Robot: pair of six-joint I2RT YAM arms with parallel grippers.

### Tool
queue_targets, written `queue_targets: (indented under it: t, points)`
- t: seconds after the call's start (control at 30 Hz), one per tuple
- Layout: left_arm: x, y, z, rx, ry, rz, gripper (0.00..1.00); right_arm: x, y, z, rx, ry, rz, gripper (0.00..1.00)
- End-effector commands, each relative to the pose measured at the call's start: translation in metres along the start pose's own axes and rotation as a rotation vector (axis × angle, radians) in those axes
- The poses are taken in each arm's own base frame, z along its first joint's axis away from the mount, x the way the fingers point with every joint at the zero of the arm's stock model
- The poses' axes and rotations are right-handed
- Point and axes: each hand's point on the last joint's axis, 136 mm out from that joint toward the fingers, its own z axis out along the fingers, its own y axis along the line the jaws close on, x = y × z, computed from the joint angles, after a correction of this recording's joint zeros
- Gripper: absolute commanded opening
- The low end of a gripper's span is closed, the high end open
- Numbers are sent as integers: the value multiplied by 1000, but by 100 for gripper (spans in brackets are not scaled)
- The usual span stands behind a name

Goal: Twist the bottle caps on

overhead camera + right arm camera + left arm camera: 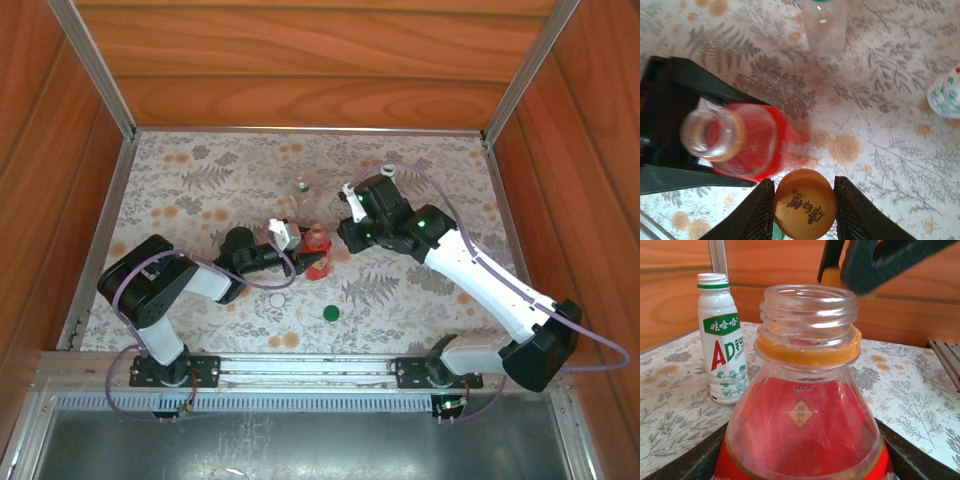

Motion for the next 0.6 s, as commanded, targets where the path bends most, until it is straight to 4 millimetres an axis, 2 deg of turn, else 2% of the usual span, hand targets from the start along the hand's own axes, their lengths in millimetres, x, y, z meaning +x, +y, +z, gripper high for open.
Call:
queue_targets:
  t: [0.0, 0.27, 0.57]
  points:
    - [2, -6, 3, 35, 2, -6, 62, -11, 19, -5, -62, 0, -53, 35]
    - [4, -7, 4, 47, 6, 2, 62, -31, 42, 4, -113, -6, -117, 34]
    - [4, -7, 5, 47, 6, 1, 62, -28, 54, 16, -130, 31, -162, 34]
